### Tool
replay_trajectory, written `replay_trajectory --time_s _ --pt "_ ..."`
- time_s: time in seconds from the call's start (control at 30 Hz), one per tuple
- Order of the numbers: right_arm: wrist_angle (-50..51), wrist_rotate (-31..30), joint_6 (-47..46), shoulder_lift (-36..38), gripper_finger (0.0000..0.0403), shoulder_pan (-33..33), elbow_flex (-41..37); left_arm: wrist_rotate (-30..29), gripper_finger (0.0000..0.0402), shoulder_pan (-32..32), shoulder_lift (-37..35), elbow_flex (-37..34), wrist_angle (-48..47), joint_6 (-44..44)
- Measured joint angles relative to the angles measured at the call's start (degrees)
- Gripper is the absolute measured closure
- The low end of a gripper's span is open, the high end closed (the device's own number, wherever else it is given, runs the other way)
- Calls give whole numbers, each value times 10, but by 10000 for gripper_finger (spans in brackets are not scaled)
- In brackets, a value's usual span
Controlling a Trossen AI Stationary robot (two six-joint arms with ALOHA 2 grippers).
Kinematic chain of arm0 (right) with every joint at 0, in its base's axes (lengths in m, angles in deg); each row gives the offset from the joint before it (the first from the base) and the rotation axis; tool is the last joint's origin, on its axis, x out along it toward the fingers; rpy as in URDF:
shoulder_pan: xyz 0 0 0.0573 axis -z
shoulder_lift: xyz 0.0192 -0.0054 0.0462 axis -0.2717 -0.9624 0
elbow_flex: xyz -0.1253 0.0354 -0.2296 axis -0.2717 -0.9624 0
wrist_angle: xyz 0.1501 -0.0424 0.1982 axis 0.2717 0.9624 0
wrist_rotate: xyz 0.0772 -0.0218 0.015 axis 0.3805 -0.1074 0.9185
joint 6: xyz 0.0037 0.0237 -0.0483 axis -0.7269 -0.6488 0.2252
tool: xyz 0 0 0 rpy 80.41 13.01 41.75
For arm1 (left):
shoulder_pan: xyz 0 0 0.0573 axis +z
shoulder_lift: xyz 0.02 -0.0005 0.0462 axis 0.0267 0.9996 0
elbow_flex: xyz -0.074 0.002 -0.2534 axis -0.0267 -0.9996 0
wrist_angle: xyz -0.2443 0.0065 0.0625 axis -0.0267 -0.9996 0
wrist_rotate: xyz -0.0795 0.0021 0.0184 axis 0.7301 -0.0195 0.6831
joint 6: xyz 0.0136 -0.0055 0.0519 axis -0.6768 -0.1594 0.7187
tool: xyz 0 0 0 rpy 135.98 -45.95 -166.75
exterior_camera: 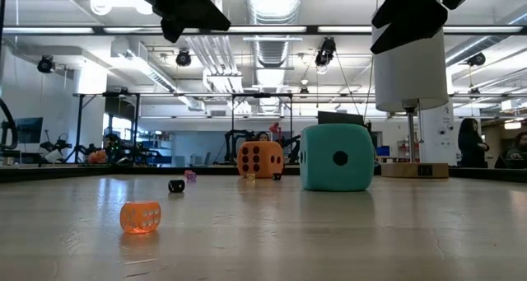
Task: Pick & Place Dice
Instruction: Put the large blue die into the blue bin
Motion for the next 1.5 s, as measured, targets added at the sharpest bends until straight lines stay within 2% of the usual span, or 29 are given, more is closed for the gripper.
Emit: replay_trajectory --time_s 0.23,0.4,0.6,0.9,1.5 --pt "0 2 6 0 3 6 0 0 387 0 -3 1 2 11" --pt "0 4 6 0 3 41 0 0 387 0 -3 1 3 13" --pt "0 62 29 -1 3 79 0 0 387 0 -5 1 6 13" --pt "0 106 65 -1 3 108 0 0 387 0 -5 1 5 13" --pt "-18 139 102 -1 3 150 0 0 387 0 -5 2 13 13"
